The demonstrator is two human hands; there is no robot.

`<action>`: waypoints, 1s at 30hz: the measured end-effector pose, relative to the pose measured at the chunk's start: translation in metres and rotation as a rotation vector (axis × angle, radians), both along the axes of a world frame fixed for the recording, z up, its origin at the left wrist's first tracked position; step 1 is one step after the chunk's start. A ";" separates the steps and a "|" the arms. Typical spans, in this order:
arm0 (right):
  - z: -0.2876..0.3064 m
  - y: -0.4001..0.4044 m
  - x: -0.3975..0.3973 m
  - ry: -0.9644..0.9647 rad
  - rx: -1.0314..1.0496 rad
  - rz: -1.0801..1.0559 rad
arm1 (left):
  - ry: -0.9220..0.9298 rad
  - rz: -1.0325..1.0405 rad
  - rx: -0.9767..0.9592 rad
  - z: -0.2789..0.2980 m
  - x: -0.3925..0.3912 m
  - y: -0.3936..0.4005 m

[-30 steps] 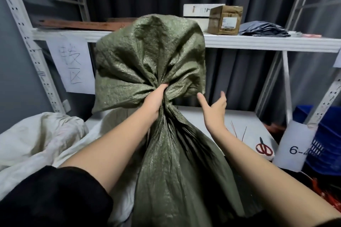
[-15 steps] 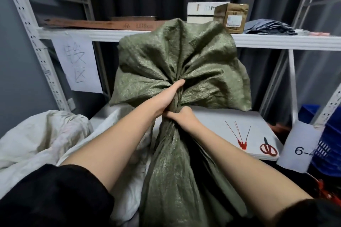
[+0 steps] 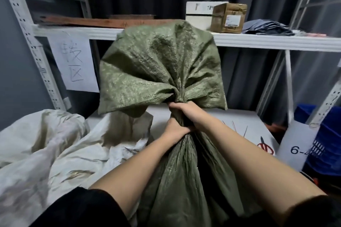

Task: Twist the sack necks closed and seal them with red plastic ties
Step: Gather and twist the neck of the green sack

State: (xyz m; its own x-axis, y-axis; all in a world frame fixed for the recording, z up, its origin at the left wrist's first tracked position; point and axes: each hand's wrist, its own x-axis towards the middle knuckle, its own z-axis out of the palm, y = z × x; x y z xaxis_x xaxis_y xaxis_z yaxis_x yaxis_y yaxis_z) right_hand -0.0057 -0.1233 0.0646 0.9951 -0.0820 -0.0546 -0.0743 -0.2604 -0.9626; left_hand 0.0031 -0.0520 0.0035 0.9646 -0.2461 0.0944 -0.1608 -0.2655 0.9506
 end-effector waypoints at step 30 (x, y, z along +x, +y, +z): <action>-0.012 -0.064 0.018 -1.328 -1.740 0.610 | 0.379 -0.483 0.055 0.008 -0.005 0.016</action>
State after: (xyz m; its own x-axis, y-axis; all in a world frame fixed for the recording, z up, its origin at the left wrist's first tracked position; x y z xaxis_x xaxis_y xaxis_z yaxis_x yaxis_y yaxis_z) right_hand 0.0124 -0.1874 0.0525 0.3172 0.9258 0.2058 0.5930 -0.3629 0.7188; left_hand -0.0022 -0.0359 0.0111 0.7067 -0.6587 -0.2583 0.0711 -0.2971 0.9522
